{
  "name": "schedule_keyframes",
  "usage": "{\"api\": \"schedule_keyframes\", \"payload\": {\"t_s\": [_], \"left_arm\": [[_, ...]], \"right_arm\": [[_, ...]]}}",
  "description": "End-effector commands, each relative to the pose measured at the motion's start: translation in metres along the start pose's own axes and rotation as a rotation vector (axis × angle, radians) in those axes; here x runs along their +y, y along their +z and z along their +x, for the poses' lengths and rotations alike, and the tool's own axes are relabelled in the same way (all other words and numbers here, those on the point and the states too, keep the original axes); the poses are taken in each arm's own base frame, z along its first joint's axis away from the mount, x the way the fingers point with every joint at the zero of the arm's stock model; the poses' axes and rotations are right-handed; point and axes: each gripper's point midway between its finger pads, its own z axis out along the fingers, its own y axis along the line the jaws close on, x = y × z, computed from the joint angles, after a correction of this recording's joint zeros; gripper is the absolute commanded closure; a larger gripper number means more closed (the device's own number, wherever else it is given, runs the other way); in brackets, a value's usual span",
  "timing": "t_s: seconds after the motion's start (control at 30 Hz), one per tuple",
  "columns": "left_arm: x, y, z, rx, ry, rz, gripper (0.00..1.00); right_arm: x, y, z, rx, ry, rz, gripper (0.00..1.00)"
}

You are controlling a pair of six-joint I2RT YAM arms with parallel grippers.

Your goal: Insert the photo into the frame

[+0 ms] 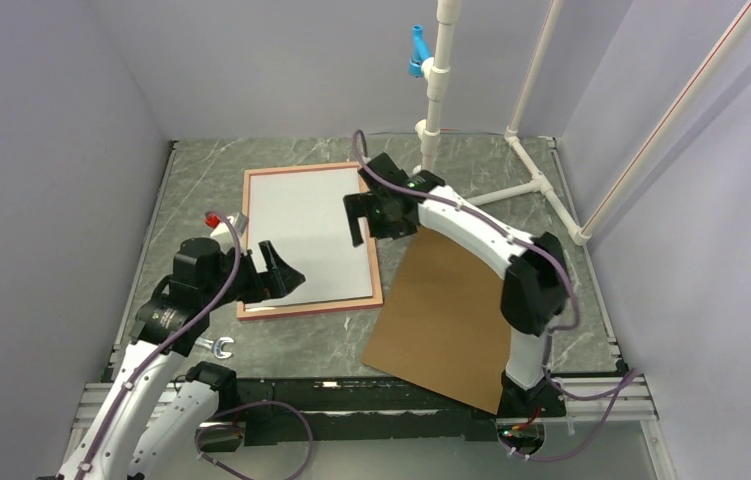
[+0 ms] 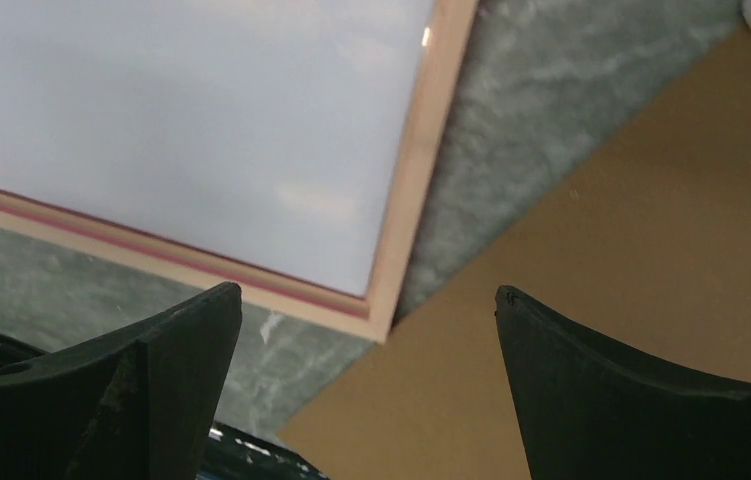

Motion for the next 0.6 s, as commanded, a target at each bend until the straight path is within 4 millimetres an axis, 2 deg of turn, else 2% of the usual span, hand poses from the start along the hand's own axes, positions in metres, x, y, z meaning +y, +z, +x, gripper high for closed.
{"api": "schedule_keyframes", "payload": {"t_s": [0.0,0.27,0.43,0.57], "left_arm": [[-0.014,0.016,0.004,0.021,-0.015,0.119,0.01],[-0.022,0.051,0.031,0.116,-0.050,0.184,0.01],[-0.036,0.077,0.052,0.194,-0.012,0.183,0.00],[-0.047,0.098,0.075,0.292,0.049,0.144,0.01]], "right_arm": [[-0.020,-0.030,0.012,-0.089,0.058,0.016,0.00],[-0.059,-0.036,0.090,-0.032,0.182,-0.004,0.00],[-0.090,-0.039,0.125,0.009,0.318,-0.045,0.00],[-0.121,-0.047,0.142,0.002,0.459,-0.057,0.00]]}}
